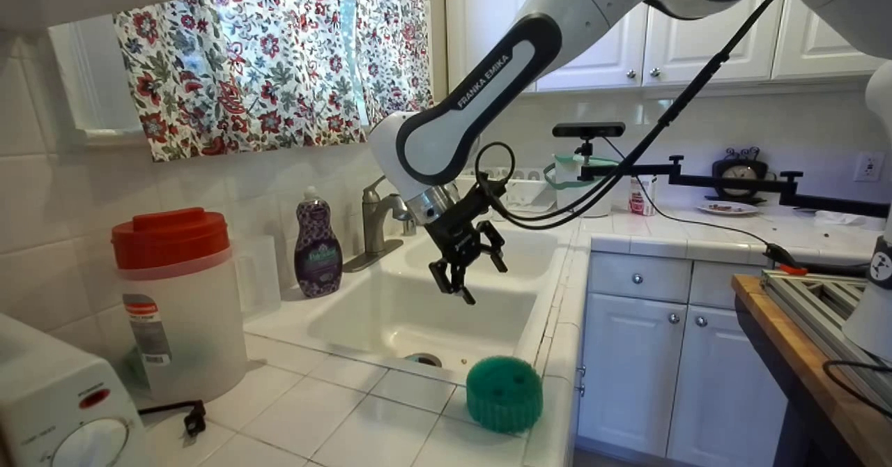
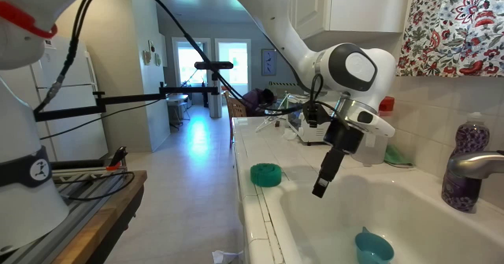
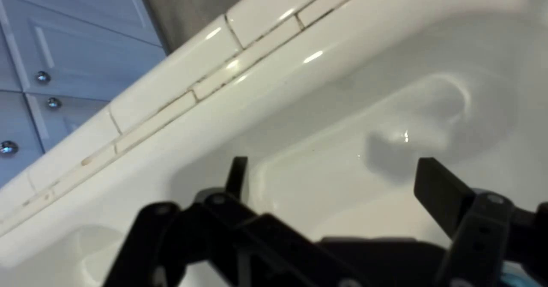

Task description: Put the cup into the sink

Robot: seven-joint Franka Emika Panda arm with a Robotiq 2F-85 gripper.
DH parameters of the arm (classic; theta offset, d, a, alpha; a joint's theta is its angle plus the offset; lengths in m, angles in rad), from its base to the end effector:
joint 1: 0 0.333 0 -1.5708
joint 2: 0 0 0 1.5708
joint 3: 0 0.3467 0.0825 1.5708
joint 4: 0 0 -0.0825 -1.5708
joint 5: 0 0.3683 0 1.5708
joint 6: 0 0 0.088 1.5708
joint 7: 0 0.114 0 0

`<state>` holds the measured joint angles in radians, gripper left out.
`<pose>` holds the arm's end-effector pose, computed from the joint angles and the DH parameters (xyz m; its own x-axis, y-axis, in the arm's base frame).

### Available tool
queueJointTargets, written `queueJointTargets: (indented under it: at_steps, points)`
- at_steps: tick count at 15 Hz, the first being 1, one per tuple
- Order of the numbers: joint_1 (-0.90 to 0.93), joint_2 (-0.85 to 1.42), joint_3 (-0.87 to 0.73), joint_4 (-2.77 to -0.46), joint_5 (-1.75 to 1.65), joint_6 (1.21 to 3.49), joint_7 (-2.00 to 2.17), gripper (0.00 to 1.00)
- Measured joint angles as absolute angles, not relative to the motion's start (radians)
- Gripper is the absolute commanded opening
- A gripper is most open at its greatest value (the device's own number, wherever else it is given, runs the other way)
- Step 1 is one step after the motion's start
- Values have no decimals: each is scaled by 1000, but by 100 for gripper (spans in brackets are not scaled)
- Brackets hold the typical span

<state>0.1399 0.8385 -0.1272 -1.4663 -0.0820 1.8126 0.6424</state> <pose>0.6664 0.0145 0.1802 0.7717 -0.5696 -0.2831 -0.4421 -0.8003 0.4051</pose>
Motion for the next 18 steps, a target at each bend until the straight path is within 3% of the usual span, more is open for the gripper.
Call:
queueJointTargets:
  at_steps: [11,18]
  points:
    - [119,617,-72,-1786,-28,2224,559,100]
    - [75,512,-62,-1889,-19,2106,357,100]
